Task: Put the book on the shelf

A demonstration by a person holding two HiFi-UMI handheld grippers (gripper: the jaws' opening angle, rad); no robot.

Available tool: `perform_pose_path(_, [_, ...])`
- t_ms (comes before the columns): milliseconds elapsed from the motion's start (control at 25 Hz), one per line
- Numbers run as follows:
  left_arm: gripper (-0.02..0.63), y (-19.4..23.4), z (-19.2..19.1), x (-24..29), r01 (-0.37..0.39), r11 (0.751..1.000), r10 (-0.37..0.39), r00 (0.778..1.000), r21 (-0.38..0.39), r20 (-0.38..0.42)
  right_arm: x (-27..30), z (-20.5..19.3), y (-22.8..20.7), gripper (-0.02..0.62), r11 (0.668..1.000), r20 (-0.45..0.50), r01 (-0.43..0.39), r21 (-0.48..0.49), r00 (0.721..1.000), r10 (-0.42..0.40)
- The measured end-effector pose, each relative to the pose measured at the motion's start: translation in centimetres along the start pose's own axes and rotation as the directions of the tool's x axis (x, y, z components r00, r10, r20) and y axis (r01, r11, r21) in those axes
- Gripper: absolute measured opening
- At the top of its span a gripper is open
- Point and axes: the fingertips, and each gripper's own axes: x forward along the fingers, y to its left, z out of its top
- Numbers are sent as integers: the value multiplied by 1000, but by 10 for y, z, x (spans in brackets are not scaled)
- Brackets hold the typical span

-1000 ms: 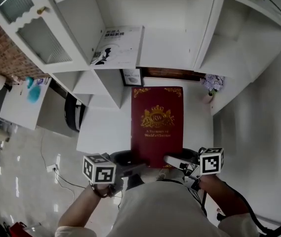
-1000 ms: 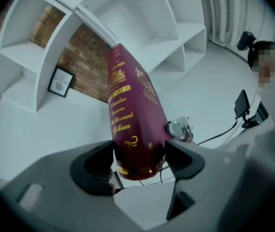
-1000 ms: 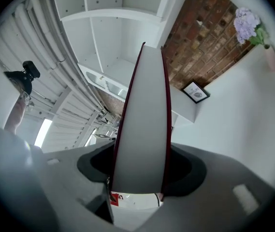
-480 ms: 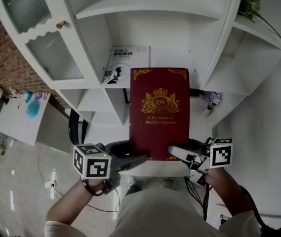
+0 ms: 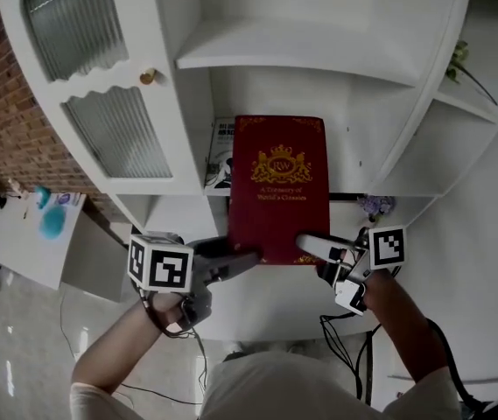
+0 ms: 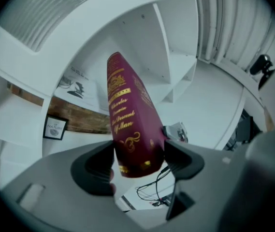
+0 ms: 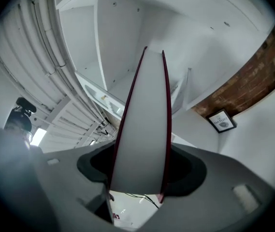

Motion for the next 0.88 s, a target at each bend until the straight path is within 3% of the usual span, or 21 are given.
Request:
perform_pose_path(200, [341,31,16,-18,47,997,-46,999,-57,29,34,5,-16,282,994,16,29,102,999,-31])
perform_pose_path(440, [339,62,23,-37,96,987,-90,995,-131,48,71,11,-28,282,986,18,39,159,999,-43])
perform_pose_path(640, [337,76,33,-41,95,979,-75,991,-183,113,87,16,-41,282,963,14,15,268,1000,-19])
perform_pose_path(880, [336,86,46,-38,87,969,-42,981,-232,191,94,29,-54,282,945,2,-1,326,1000,1])
